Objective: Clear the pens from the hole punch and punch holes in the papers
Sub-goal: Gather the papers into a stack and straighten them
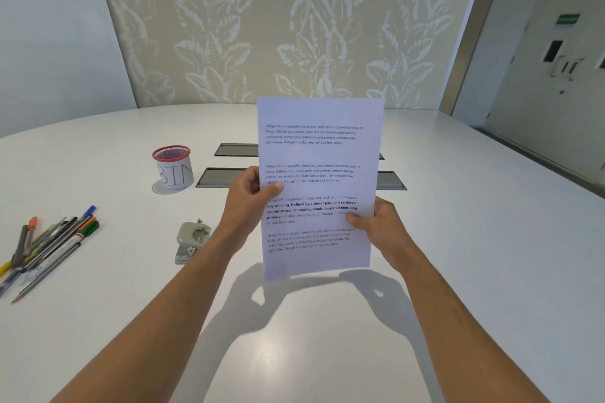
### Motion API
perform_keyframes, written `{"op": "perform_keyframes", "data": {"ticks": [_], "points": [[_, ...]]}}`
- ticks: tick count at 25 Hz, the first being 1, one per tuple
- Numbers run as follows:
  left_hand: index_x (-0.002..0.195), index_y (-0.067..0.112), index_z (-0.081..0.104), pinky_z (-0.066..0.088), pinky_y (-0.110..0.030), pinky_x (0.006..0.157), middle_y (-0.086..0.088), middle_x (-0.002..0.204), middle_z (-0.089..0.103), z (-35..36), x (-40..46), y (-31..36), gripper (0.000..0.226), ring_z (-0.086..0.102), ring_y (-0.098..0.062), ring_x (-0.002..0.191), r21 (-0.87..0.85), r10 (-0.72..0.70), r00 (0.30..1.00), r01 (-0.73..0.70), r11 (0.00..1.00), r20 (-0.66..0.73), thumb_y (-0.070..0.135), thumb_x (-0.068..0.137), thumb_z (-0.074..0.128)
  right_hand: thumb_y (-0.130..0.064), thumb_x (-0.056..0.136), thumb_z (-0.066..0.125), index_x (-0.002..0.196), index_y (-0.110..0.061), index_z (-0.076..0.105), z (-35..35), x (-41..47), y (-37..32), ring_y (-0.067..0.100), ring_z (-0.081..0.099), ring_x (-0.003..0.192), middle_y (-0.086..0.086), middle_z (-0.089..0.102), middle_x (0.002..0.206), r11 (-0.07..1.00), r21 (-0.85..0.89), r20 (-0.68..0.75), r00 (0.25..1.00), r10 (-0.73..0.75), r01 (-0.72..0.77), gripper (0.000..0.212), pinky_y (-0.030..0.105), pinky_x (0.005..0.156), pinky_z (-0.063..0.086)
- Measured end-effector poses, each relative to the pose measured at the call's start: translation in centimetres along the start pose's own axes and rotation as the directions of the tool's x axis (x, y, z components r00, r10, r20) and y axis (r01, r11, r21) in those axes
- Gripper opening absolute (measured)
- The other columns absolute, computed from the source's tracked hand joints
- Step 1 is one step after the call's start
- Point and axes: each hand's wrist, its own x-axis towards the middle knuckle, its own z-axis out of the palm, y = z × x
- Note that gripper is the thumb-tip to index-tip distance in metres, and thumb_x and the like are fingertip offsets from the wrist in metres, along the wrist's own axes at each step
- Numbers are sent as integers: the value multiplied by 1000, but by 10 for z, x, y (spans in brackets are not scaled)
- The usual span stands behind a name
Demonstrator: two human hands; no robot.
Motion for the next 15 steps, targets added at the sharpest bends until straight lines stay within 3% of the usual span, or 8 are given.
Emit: {"op": "perform_keyframes", "data": {"ticks": [2, 9, 12, 15], "points": [[108, 5, 61, 55, -35, 75, -7, 102, 72, -5, 8, 11, 34, 68, -23, 88, -86, -4, 1000, 5, 996, 15, 16, 77, 68, 5, 88, 62, 118, -4, 66, -5, -1, -2, 31, 68, 108, 11, 72, 117, 999, 30, 97, 995, 10, -13, 32, 47, 96, 53], [131, 6, 50, 47, -59, 96, -23, 130, 58, -20, 24, 28, 45, 58, -45, 114, -327, -1, 989, 50, 944, 149, 11, 87, 59, 11, 85, 60, 119, -1, 64, -7, -11, -14, 31, 70, 103, 12, 72, 115, 994, 32, 304, 949, 88, -103, 37, 39, 86, 57], [133, 24, 48, 51, -51, 92, -14, 128, 60, -24, 19, 30, 44, 61, -37, 108, -413, -27, 989, 86, 907, 148, 10, 92, 55, 12, 85, 60, 120, -1, 64, -5, -15, -16, 28, 71, 100, 13, 72, 116, 991, 23, 356, 927, 116, -133, 38, 33, 79, 57], [135, 28, 48, 54, -48, 89, -11, 126, 62, -25, 14, 28, 42, 64, -31, 104, -438, -30, 989, 90, 895, 142, 13, 97, 50, 13, 84, 59, 120, -1, 63, -3, -15, -13, 29, 71, 99, 14, 72, 116, 988, 25, 358, 925, 131, -150, 39, 34, 78, 57]]}}
